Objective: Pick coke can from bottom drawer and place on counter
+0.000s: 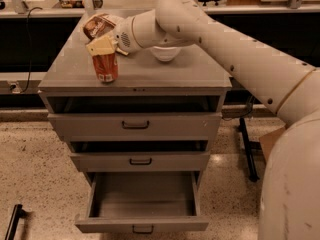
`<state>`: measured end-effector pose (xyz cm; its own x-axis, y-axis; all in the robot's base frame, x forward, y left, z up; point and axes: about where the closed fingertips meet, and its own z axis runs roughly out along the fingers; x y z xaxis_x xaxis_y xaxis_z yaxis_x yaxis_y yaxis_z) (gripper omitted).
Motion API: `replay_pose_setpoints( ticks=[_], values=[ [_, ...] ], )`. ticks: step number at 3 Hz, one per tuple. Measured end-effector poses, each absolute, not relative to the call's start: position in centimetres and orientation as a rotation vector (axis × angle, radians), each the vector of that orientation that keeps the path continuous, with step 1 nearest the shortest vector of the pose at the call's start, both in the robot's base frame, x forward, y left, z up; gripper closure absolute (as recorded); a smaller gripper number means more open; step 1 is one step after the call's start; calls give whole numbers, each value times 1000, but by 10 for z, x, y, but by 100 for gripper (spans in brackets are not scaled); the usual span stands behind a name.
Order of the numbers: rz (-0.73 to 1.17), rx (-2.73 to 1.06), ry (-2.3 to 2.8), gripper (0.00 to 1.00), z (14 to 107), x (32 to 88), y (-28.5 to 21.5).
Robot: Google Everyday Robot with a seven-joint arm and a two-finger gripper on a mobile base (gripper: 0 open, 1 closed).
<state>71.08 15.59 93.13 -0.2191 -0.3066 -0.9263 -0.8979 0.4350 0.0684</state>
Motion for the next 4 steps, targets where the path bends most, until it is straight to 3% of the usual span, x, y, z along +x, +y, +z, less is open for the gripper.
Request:
replay_pose_setpoints(
  ticks=[1,2,4],
  values=[
    [709,-1046,1749,13,914,719,152],
    [710,-1043,1747,0,913,720,154],
    [659,-1105,1689,0,933,713,145]
  ],
)
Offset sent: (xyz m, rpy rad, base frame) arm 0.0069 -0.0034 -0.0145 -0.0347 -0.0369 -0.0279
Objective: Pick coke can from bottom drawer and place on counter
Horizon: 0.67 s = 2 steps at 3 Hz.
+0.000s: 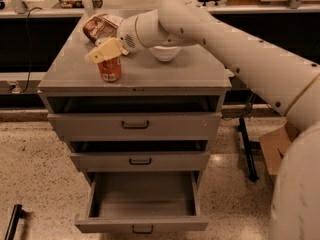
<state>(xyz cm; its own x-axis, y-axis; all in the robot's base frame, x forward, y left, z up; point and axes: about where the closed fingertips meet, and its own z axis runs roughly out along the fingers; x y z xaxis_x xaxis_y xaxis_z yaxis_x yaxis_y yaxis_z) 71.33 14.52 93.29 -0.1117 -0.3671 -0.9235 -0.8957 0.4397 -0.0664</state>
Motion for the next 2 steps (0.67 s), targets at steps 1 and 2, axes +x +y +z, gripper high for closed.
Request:
replay_pose_setpoints(
  ticks=[1,2],
  values=[
    [530,-1174,1581,0,968,699,119],
    [527,-1183,1576,0,967,700,121]
  ],
)
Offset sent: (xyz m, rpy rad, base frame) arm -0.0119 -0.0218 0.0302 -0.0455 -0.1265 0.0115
